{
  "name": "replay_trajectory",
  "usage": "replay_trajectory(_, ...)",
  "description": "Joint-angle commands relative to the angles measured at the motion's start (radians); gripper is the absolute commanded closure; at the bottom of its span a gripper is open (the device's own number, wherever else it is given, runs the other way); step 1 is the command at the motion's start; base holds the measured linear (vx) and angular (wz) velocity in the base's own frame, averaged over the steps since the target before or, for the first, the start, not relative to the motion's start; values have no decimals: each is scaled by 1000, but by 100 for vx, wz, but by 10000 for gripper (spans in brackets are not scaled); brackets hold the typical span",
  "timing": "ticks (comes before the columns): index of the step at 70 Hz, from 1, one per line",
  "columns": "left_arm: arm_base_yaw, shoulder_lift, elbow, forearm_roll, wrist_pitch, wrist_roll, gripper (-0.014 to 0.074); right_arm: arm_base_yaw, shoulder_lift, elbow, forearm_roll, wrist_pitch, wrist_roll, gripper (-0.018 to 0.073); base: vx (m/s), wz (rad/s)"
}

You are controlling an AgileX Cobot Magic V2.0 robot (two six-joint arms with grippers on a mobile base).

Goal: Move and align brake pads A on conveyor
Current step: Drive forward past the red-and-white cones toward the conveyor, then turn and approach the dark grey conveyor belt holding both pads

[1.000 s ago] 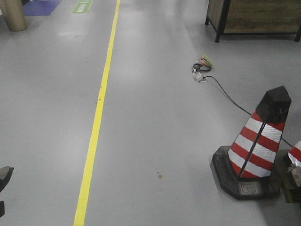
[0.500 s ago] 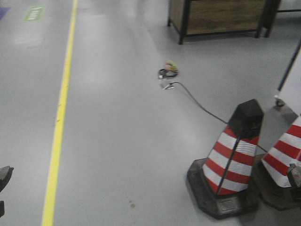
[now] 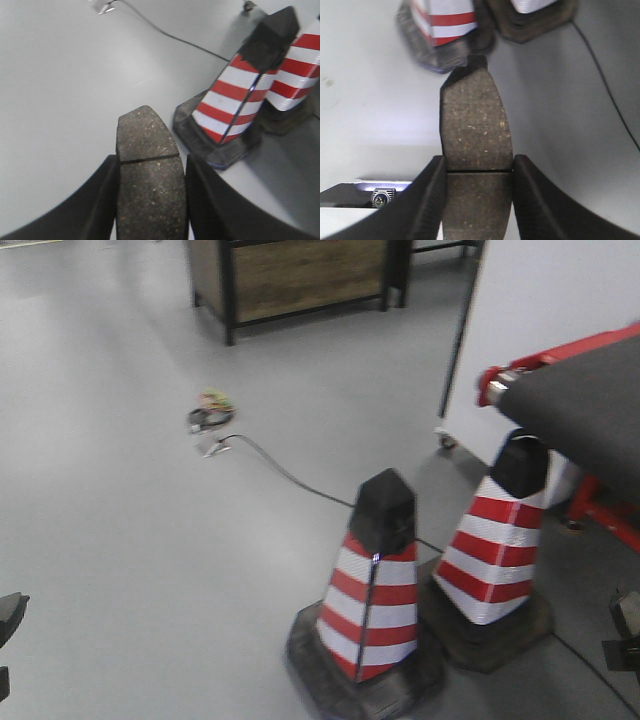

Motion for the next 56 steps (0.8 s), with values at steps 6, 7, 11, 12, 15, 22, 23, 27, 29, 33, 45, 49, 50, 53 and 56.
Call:
replay_trajectory(6,-7,-5,-27,-11,-80,-2,496,0,-12,-27,-9,-43,-10,498,30,-70)
replay_trajectory(7,-7,-5,-27,-11,-80,-2,496,0,-12,-27,-9,-43,-10,498,30,-70)
replay_trajectory(11,-7,-5,-27,-11,-80,-2,496,0,-12,-27,-9,-45,-10,498,30,-71)
replay_trajectory(12,-7,-5,-27,-11,-80,-2,496,0,-12,-27,-9,-45,-10,498,30,-72)
replay_trajectory(15,-7,-5,-27,-11,-80,-2,496,0,-12,-27,-9,-45,-10,498,30,-73)
replay_trajectory(22,-7,-5,-27,-11,-80,-2,496,0,-12,-27,-9,-45,-10,498,30,-73)
replay_trajectory(23,-7,-5,-27,-11,-80,-2,496,0,-12,-27,-9,-45,-10,498,29,-73)
replay_trajectory(27,-7,-5,-27,-11,-80,-2,496,0,-12,-27,-9,-45,-10,498,28,-72)
replay_trajectory(29,-7,-5,-27,-11,-80,-2,496,0,-12,-27,-9,-45,-10,498,28,-71)
replay_trajectory(33,-7,-5,-27,-11,-80,-2,496,0,-12,-27,-9,-45,-10,498,27,-72)
replay_trajectory(45,-7,-5,-27,-11,-80,-2,496,0,-12,-27,-9,-45,-10,498,26,-71)
replay_trajectory(49,-7,-5,-27,-11,-80,-2,496,0,-12,-27,-9,-45,-10,498,25,-72)
replay_trajectory(50,-7,-5,-27,-11,-80,-2,496,0,-12,-27,-9,-45,-10,498,25,-73)
replay_trajectory(53,-7,-5,-27,-11,-80,-2,496,0,-12,-27,-9,-45,-10,498,24,-73)
replay_trajectory(56,-7,-5,-27,-11,-80,-2,496,0,-12,-27,-9,-45,-10,498,24,-74)
